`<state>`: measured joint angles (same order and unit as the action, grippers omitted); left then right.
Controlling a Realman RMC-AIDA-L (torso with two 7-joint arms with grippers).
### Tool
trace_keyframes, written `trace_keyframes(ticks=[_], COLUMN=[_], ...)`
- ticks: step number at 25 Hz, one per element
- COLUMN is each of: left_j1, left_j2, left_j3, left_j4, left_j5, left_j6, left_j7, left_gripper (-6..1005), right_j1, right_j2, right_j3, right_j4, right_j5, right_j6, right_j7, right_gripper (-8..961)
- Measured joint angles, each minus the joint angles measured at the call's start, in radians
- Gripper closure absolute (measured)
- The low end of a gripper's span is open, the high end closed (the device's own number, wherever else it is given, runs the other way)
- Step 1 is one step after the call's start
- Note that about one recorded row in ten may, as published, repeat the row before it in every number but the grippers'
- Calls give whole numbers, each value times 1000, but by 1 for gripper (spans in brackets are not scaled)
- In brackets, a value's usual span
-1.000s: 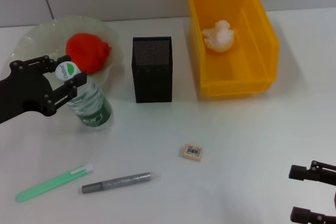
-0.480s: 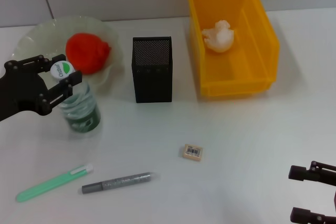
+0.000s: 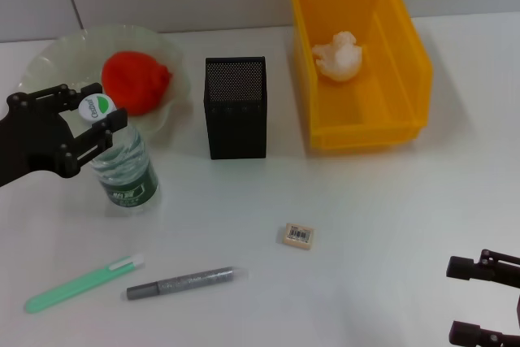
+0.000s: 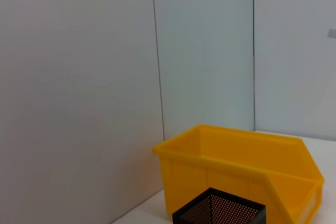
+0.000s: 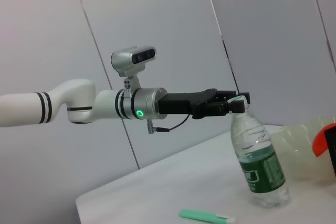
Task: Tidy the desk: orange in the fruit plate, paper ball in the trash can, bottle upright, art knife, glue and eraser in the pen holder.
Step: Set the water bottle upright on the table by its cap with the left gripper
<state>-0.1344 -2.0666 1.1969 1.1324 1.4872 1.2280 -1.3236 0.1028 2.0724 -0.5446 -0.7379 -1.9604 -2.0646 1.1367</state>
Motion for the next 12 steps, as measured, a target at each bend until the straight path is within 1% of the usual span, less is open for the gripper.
trace_keyframes(ticks=[12], left_j1=[-13], left_j2=[-1], left_j3=[-8], left_j4=[-13], left_j5=[-9], left_j6=[5], left_j7=[-2], left_gripper=[556], right_j1=[-5], right_j2=[-1], right_j3=[-2], right_j4=[0], right_j5=[0], right_j6=[0], right_j7=[0], right_gripper=[180])
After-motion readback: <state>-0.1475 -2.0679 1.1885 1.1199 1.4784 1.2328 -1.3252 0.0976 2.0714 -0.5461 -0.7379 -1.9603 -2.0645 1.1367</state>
